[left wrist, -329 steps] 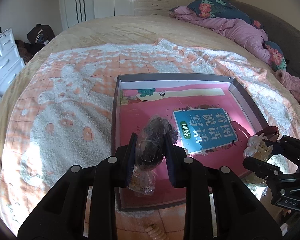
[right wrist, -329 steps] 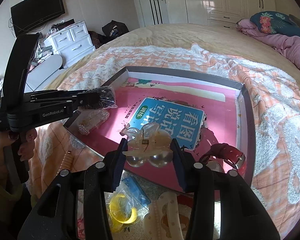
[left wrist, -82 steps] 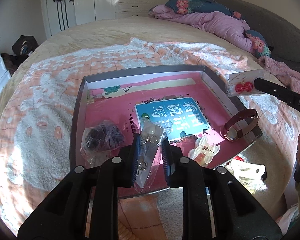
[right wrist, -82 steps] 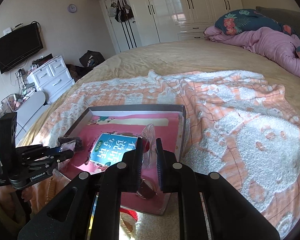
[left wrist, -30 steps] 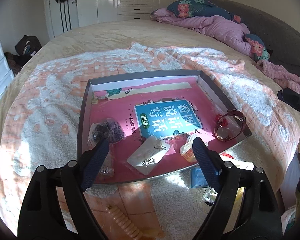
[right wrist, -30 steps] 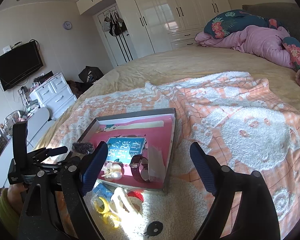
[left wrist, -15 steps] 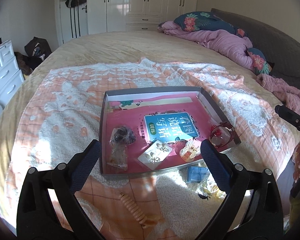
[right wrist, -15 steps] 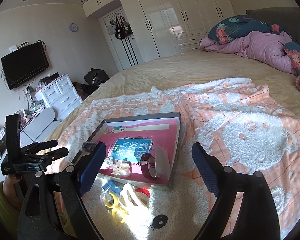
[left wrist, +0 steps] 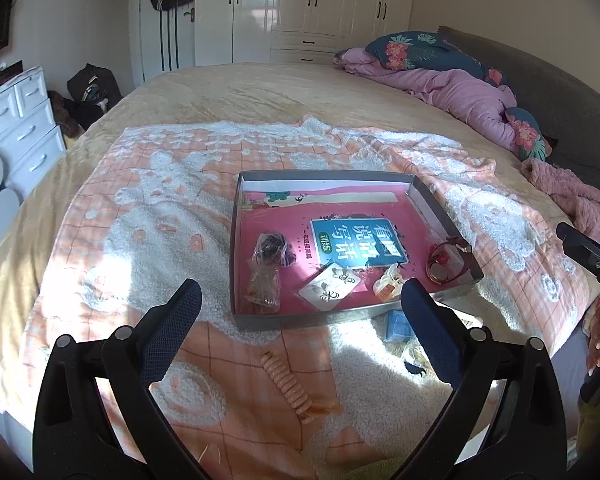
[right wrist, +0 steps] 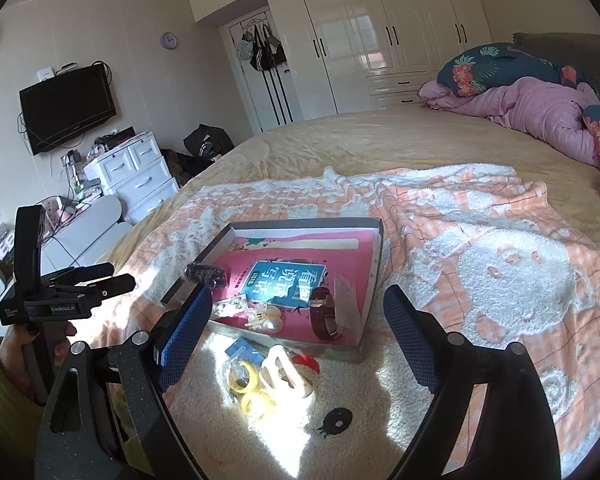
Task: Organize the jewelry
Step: 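Open the left tool to drop the earring card bag, then withdraw both tools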
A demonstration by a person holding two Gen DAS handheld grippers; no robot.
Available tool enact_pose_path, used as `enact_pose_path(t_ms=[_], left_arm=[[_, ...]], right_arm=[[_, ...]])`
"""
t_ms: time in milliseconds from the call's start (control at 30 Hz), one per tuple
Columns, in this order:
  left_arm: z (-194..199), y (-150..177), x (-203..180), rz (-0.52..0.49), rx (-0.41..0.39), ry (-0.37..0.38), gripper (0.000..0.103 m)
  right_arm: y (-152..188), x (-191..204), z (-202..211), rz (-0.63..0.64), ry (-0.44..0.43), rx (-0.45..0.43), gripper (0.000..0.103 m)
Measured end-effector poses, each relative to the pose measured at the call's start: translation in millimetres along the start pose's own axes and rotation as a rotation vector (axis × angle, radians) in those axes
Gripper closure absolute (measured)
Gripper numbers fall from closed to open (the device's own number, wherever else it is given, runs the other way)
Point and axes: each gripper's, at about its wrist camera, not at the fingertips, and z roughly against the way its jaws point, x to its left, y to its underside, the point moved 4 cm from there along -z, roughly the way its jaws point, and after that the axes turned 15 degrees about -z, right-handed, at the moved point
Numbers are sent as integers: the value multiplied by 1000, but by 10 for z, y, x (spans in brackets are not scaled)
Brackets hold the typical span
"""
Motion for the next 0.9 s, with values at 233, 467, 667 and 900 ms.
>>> enact_pose_path(t_ms=[233,467,667,900], left_arm=[[68,130,-45,9,13,2,10],[88,238,-182,-8,32,16,10],[93,301,-318,-30,49,27,10],[51,368,-501,-52,75,50,10]], right_arm=[[144,17,9,21,1,36,17],[285,52,17,49,-5,78,17],[364,53,42,66,-8,100,17],[439,5,45,79,-5,128,17]])
